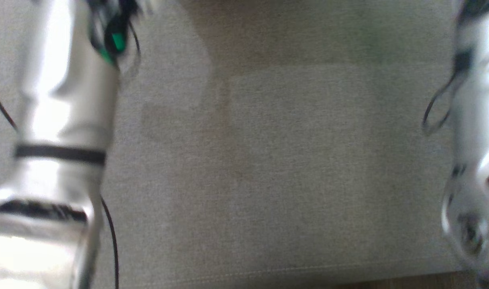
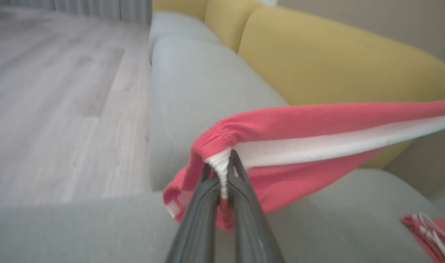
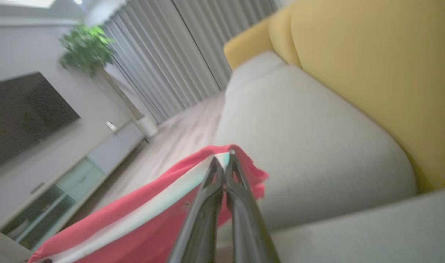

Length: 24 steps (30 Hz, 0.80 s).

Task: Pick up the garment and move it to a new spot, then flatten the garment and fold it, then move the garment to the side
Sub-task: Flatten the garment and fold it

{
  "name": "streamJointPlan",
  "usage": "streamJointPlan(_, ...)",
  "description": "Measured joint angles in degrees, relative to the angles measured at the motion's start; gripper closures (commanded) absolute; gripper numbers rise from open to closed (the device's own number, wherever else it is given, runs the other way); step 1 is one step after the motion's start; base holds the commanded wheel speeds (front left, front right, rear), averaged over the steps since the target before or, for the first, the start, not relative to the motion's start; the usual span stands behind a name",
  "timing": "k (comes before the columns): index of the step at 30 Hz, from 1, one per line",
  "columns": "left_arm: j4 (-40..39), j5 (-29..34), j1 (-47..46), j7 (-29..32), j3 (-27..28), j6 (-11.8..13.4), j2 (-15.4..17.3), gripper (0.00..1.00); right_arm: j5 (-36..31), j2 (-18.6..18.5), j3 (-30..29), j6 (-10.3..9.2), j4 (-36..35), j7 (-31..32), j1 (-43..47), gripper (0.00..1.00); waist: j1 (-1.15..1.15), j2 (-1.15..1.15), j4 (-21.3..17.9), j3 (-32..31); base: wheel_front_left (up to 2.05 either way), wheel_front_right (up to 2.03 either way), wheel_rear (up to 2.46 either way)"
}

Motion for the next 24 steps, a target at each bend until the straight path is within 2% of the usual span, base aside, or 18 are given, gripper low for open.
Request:
streamJointPlan(3,3.0,-1.8,7.5,-1.7,-1.6,-1.8,-0.5,1.00,1.3,0.0,3.1,-0.01,0.6,0.2,9.6,1.00,0.00,0.00,-1.0,-0.8,0.00,0.00,0.00)
streamJointPlan(6,2.1,-4.0,14.5,-2.1,-4.2,-2.9,-1.0,1.00,2.1,-1.2,7.3,-0.01,-2.5,3.5,19.8,1.00,0.00,0.00,-1.9,-1.4,0.00,0.00,0.00)
streamJointPlan(9,-2.2,-5.6,22.8,-2.4,-6.7,-3.5,-1.2,1.00,5.2,-3.6,10.8,-0.01,-9.0,8.0,29.6,1.00,0.00,0.00,-1.9,-2.6,0.00,0.00,0.00)
streamJointPlan(13,-10.5,-7.0,34.6,-1.5,-8.5,-3.6,-0.1,1.00,8.9,-7.7,11.5,-0.01,-20.8,14.0,42.4,1.00,0.00,0.00,-1.5,-4.3,0.00,0.00,0.00)
streamJointPlan(18,-22.5,-9.9,49.4,0.5,-7.7,-1.2,3.9,1.00,9.5,-10.5,11.3,-0.01,-35.6,21.3,56.1,1.00,0.00,0.00,-1.3,-7.2,0.00,0.00,0.00)
streamJointPlan(20,-27.9,-11.2,56.7,1.9,-7.6,0.1,4.7,1.00,9.6,-11.1,9.1,-0.01,-41.0,24.5,61.7,1.00,0.00,0.00,-1.1,-8.7,0.00,0.00,0.00)
streamJointPlan(21,-33.4,-12.5,64.1,3.2,-7.7,1.5,5.2,1.00,9.6,-11.3,6.3,-0.01,-46.1,27.9,67.5,1.00,-0.01,0.00,-0.9,-10.1,0.00,0.00,0.00)
streamJointPlan(24,-41.9,-14.4,74.1,5.1,-7.8,3.6,6.0,1.00,9.7,-10.5,1.9,-0.01,-54.5,32.5,77.3,1.00,-0.01,0.00,0.1,-11.7,0.00,0.00,0.00)
